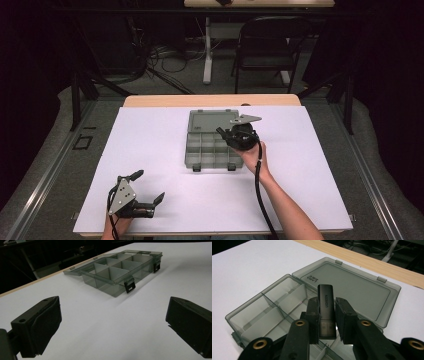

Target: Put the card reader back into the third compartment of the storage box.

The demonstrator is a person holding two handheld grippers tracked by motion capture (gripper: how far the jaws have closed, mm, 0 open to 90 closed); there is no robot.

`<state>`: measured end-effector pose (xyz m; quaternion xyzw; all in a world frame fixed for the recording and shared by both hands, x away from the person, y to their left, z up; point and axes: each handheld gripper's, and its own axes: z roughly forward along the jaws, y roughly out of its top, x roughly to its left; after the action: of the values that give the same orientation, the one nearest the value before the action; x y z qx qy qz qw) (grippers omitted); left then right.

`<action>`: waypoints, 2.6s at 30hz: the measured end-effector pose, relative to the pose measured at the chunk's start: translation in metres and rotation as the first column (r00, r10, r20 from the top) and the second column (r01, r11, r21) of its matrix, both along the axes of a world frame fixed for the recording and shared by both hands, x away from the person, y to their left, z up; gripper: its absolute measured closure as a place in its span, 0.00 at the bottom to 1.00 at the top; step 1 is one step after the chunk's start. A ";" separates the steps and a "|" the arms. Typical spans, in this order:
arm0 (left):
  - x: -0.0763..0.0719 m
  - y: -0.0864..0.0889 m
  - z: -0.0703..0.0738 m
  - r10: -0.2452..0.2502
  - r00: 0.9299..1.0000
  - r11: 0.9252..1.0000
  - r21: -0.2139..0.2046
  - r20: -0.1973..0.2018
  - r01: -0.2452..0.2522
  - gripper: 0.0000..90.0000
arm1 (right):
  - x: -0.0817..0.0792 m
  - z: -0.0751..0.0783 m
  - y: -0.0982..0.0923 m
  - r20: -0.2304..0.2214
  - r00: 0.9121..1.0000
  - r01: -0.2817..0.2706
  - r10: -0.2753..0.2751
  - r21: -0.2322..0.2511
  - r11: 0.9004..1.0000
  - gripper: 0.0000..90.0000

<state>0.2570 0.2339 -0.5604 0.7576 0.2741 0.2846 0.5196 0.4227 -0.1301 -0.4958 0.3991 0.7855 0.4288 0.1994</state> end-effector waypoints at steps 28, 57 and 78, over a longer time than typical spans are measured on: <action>0.001 0.000 0.000 -0.002 1.000 1.000 0.005 0.000 0.002 0.01 | 0.006 -0.006 0.003 -0.075 0.996 0.045 -0.045 0.001 0.999 0.41; -0.001 0.001 0.000 0.009 1.000 1.000 0.005 0.000 -0.009 0.01 | -0.050 -0.001 -0.045 -0.090 0.989 -0.122 0.121 -0.013 0.992 0.03; 0.000 0.000 0.000 0.010 1.000 1.000 0.005 -0.006 -0.010 0.01 | -0.100 -0.013 -0.076 -0.059 0.990 -0.127 0.124 -0.047 0.991 0.00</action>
<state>0.2567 0.2337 -0.5608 0.7583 0.2788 0.2854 0.5155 0.3231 -0.2065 -0.5084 0.3554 0.8250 0.4092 0.1600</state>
